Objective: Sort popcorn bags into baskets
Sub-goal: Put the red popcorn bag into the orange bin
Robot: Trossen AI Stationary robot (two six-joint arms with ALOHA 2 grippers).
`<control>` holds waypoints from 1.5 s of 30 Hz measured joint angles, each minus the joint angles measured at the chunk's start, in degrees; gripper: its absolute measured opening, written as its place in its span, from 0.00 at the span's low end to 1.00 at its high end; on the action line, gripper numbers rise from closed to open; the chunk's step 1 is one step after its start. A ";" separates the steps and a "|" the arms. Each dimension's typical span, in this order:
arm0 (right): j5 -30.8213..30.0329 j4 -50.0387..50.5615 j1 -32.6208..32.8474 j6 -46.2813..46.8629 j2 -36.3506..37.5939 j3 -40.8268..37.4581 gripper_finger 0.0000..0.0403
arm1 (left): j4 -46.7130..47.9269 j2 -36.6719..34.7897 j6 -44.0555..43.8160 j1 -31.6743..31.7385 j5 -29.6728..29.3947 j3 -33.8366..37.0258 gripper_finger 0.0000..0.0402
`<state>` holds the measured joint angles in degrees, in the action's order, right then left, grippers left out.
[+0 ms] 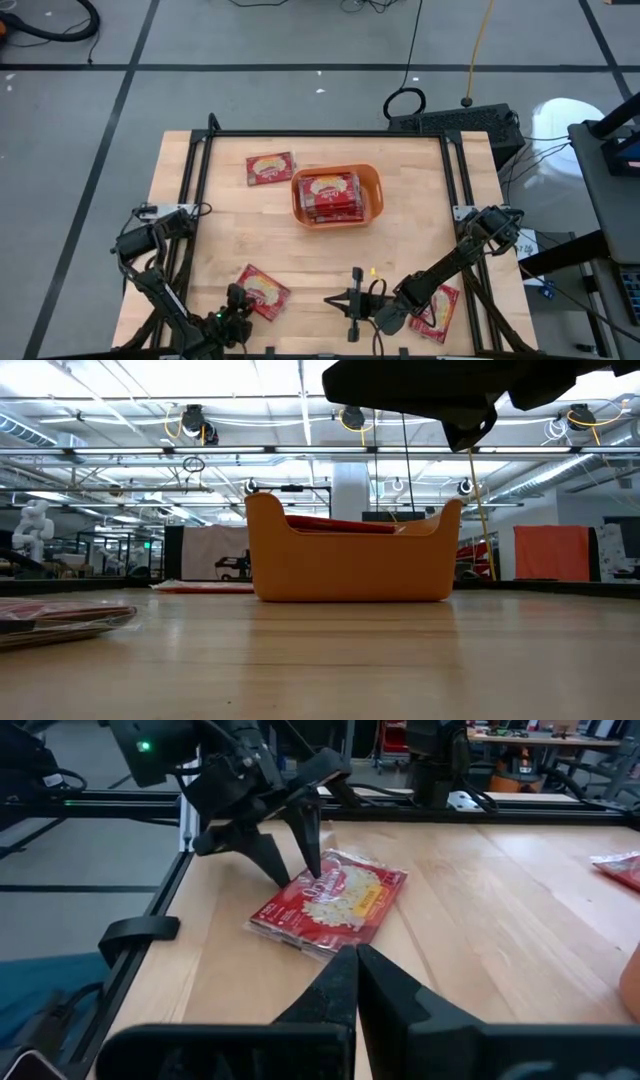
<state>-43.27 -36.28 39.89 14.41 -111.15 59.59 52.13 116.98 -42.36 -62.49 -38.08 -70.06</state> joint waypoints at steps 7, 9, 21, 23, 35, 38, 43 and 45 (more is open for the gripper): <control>-0.09 0.29 0.25 -0.13 0.00 0.00 0.00 | -0.22 1.32 1.43 -0.06 -0.95 0.08 0.24; -0.11 0.34 0.23 -0.13 0.00 0.00 0.00 | -0.19 1.39 2.35 0.00 -0.69 0.11 0.13; -0.13 -2.34 -0.89 -1.80 0.00 0.34 0.00 | 1.68 -4.63 5.74 2.06 -5.45 -0.46 0.01; -0.11 -0.70 -0.89 -3.53 -0.40 2.10 0.00 | 1.78 -6.93 5.75 2.83 -6.27 -0.44 0.01; -8.29 15.94 -0.78 -20.41 -11.22 24.43 0.26 | 0.63 -19.94 5.59 8.68 -5.62 -0.48 0.01; -12.07 14.67 -0.89 -23.40 -12.57 25.35 0.38 | -2.11 -20.67 8.69 9.31 -2.18 -0.48 0.01; -11.98 14.26 -1.37 -25.53 -12.85 25.38 0.55 | -8.57 -20.63 13.91 10.11 -0.70 -0.48 0.01; -6.69 15.45 -2.09 -24.62 -12.91 25.38 0.58 | -11.33 -20.64 15.67 10.54 -0.74 -0.48 0.01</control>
<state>-49.96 -20.83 37.80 -10.21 -124.06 84.97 40.79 96.34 -26.70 -51.94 -38.83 -70.54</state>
